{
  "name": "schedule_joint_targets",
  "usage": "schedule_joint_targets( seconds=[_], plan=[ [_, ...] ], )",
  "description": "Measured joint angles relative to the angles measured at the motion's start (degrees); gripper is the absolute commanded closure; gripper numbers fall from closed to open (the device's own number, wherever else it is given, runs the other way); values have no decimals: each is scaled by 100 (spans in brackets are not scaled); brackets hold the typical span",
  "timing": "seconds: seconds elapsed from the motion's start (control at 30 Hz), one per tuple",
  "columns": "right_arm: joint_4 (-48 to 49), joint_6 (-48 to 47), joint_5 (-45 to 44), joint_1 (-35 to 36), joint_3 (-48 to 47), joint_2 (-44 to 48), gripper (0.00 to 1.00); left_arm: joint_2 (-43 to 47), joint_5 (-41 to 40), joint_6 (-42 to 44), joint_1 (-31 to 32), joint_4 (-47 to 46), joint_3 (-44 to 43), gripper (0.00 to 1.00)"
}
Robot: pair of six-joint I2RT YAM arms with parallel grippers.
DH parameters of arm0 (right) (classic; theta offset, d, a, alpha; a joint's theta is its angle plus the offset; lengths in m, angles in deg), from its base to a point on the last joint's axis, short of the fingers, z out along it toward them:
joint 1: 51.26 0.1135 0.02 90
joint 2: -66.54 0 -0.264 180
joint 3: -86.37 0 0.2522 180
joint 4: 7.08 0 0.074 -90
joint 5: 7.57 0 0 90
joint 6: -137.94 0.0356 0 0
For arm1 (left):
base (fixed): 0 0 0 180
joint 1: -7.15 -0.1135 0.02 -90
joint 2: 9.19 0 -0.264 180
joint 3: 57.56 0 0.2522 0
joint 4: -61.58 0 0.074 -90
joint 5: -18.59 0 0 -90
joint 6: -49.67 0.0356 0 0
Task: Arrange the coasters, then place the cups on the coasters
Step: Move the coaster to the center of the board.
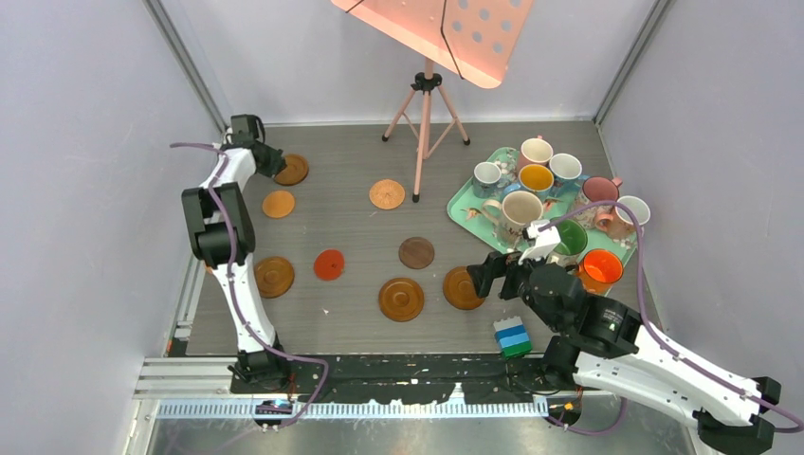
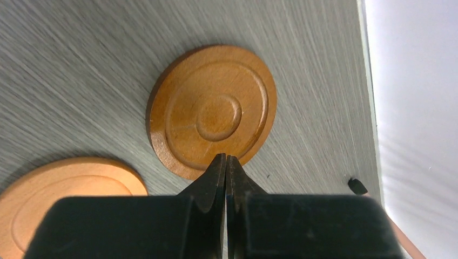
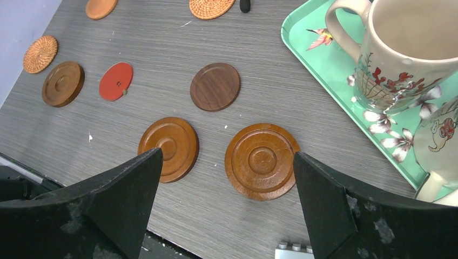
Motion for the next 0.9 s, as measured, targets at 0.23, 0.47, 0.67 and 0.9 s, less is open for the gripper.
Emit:
schedule_joint_targets(
  seconds=[0.23,0.47,0.67,0.9],
  plan=[
    [76,17,-46,0,-20,-179,1,-105,343,-358,2,118,39,100],
    [74,39,-72,0,-35,-105,0,-411,815,-557,4,343,-7,100],
    [46,144,-133,0,-31,306,0,-450,1106,-675,11,568,-66,100],
    [-136,278,-282,0,37,748,0,-474,1182,-590,140,881,-133,100]
  ],
)
